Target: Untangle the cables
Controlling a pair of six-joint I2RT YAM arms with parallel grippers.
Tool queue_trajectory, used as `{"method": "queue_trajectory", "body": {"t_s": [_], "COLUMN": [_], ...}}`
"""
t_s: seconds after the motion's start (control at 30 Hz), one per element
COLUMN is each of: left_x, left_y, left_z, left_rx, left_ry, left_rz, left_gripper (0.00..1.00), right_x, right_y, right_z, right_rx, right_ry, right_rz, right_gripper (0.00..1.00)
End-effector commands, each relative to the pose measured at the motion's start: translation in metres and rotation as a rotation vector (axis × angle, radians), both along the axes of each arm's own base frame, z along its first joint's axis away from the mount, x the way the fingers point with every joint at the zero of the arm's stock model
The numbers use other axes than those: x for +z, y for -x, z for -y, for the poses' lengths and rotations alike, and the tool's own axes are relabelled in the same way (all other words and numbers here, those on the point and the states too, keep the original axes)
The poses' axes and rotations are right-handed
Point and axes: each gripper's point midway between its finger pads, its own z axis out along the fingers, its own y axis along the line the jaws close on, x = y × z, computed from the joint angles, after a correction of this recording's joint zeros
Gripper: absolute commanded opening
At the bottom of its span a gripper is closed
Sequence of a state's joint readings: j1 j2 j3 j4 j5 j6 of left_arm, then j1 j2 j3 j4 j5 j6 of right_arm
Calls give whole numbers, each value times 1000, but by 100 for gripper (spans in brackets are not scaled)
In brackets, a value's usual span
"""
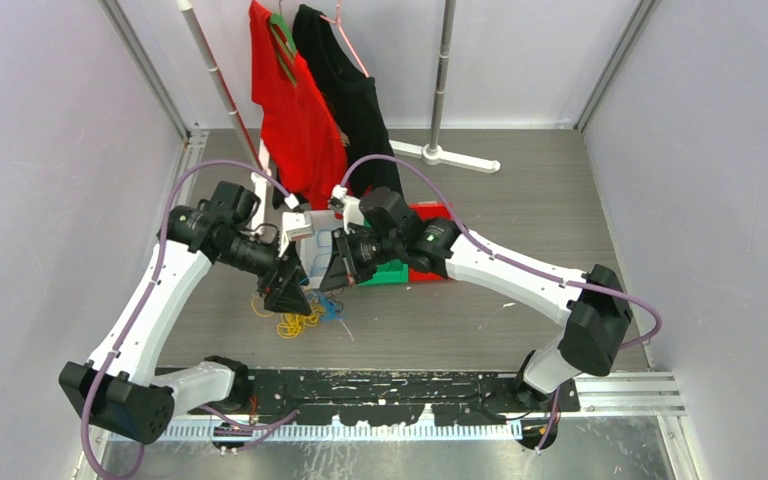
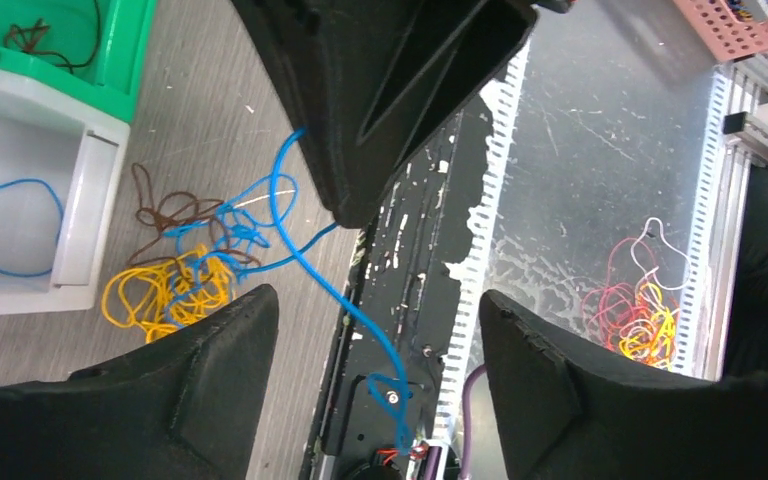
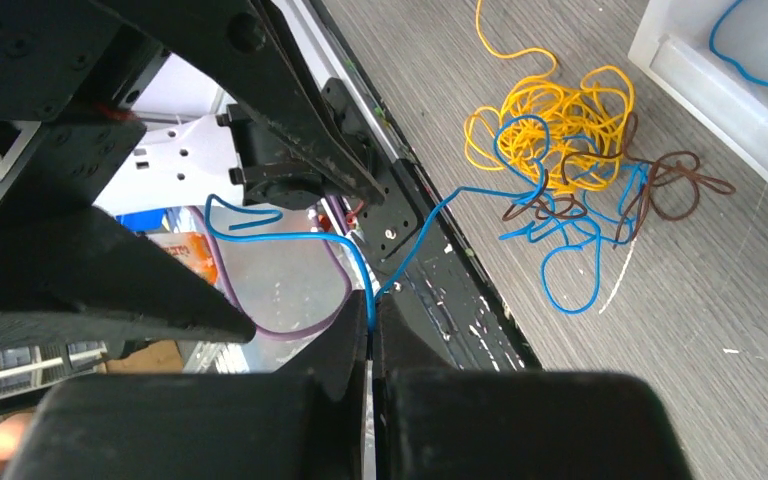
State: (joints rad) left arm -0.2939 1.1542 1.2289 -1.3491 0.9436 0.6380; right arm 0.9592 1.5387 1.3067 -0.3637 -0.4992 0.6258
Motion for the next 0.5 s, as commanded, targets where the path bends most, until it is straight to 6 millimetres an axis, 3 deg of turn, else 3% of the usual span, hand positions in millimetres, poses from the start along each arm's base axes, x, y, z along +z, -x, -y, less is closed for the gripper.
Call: {"method": "queue_trajectory", "body": {"t_s": [0.0, 0.2, 0.27, 0.4, 0.47], "left_x": [4, 2, 5, 16, 18], "left_y": [-13, -30, -38, -44, -39], "left_z": [2, 1, 2, 0, -1], "left_rx": [43, 112, 151, 187, 170], "left_ry": [-3, -29, -29, -30, -25], "left_rz": [58, 86, 112, 155, 158], "left_gripper": [66, 15, 5, 1, 15], "right_x": [15, 14, 19, 28, 35], "right_y": [6, 9, 6, -6, -10], "right_z": [6, 7, 2, -2, -4], "right_rx": [39, 36, 21, -30, -53], "right_ry": [-1, -16, -52, -99, -138], "right_rz": [29, 12, 23, 86, 110], "right_gripper": [1, 1, 1, 1, 1]}}
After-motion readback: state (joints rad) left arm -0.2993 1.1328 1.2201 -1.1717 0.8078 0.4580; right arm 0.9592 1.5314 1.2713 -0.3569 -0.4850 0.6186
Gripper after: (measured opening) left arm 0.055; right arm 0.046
